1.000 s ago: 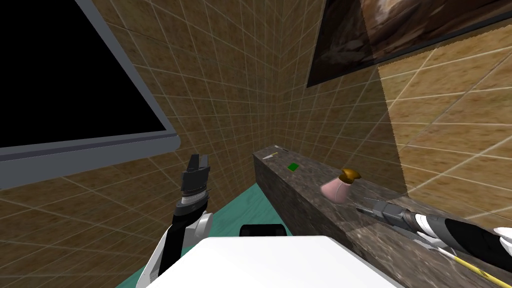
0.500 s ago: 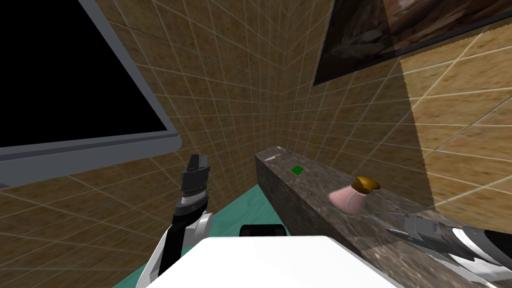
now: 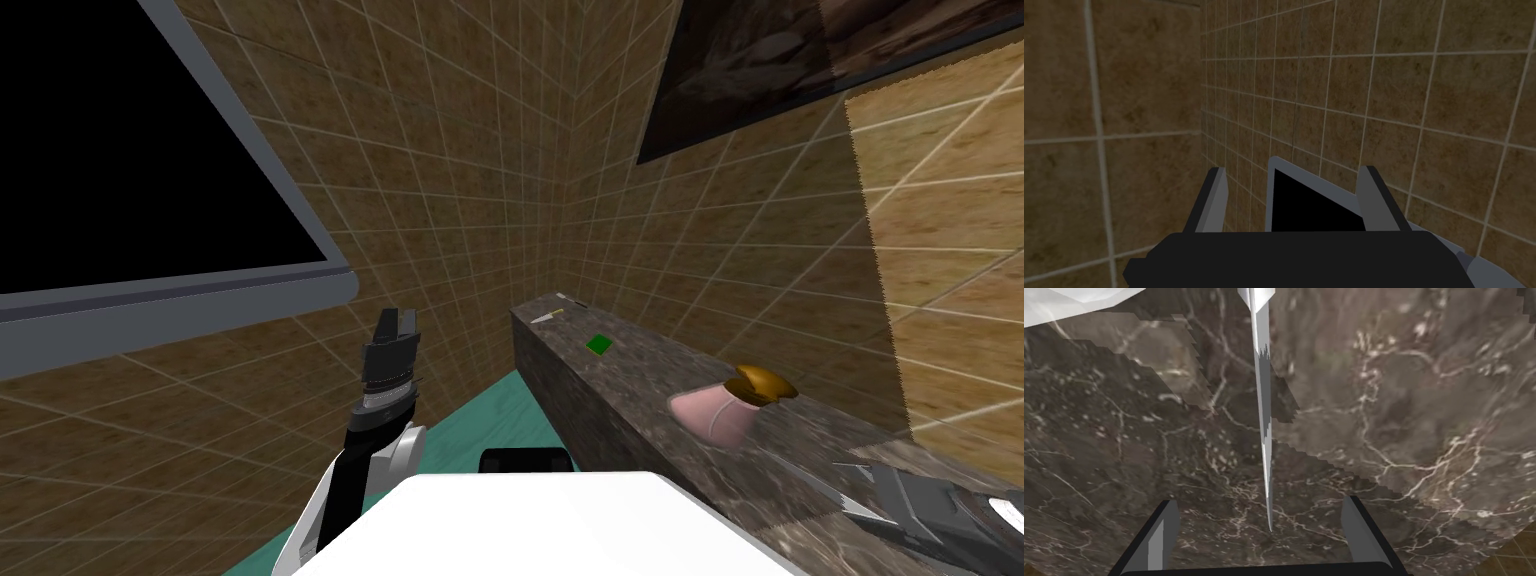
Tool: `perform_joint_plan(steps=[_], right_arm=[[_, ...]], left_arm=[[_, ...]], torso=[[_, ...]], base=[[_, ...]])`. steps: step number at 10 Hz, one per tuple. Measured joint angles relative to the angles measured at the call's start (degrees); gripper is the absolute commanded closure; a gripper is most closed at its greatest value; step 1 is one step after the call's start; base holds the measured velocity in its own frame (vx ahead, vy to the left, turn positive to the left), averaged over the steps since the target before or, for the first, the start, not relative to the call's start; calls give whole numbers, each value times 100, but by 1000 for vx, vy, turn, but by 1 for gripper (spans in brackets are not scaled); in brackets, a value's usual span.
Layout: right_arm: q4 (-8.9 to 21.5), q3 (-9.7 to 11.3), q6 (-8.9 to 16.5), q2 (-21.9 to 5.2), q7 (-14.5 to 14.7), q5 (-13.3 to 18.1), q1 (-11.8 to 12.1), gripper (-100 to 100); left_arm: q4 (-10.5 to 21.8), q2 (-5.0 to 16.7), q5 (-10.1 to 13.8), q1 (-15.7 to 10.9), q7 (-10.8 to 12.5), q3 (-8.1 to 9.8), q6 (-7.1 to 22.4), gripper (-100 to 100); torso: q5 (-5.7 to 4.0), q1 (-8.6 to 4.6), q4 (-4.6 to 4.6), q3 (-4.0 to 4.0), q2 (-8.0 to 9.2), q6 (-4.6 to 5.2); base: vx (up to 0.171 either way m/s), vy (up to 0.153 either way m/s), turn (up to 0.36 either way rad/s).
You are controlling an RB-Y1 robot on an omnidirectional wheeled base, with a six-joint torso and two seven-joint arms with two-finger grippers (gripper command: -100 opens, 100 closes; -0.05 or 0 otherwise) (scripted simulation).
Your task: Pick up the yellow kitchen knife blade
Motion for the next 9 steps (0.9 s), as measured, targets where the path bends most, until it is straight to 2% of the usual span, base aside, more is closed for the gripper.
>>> perform_joint_plan(steps=[1, 2, 3, 4, 5, 6, 8, 9], right_arm=[[41, 59, -43, -79, 7, 105, 155, -100], [223, 162, -165, -124, 24, 214, 61, -100], [599, 372, -400, -173, 68, 415, -187, -100], [488, 367, -429, -256, 23, 431, 5, -100], [460, 360, -412, -265, 3, 426, 34, 0], [463, 360, -414, -264, 5, 427, 30, -100], [515, 399, -334, -197, -161, 369, 71, -100], [583, 446, -304, -152, -245, 369, 19, -100]], left_arm=[[0, 0, 0, 0, 0, 0, 0, 0], [0, 0, 0, 0, 0, 0, 0, 0], [0, 0, 0, 0, 0, 0, 0, 0], [0, 0, 0, 0, 0, 0, 0, 0], [0, 0, 0, 0, 0, 0, 0, 0], [0, 0, 0, 0, 0, 0, 0, 0], [1, 0, 0, -3, 0, -1, 1, 0], [1, 0, 0, -3, 0, -1, 1, 0]], torso=[[0, -4, -1, -2, -5, 0], [-1, -6, -2, -4, -8, -2], [-1, -7, -2, -5, -9, -1], [-2, -7, -1, -2, -4, 0], [-2, -4, 0, 1, 2, -1], [-1, -1, 1, 3, 5, -1], [-2, -6, 11, 27, 49, -6], [-2, -3, 15, 37, 65, -3]], base=[[44, -18, 21], [41, -18, 10], [28, -23, 6], [9, -11, 0], [0, 0, 0], [-76, -20, 287], [-163, -12, 330], [-221, -15, 336]])
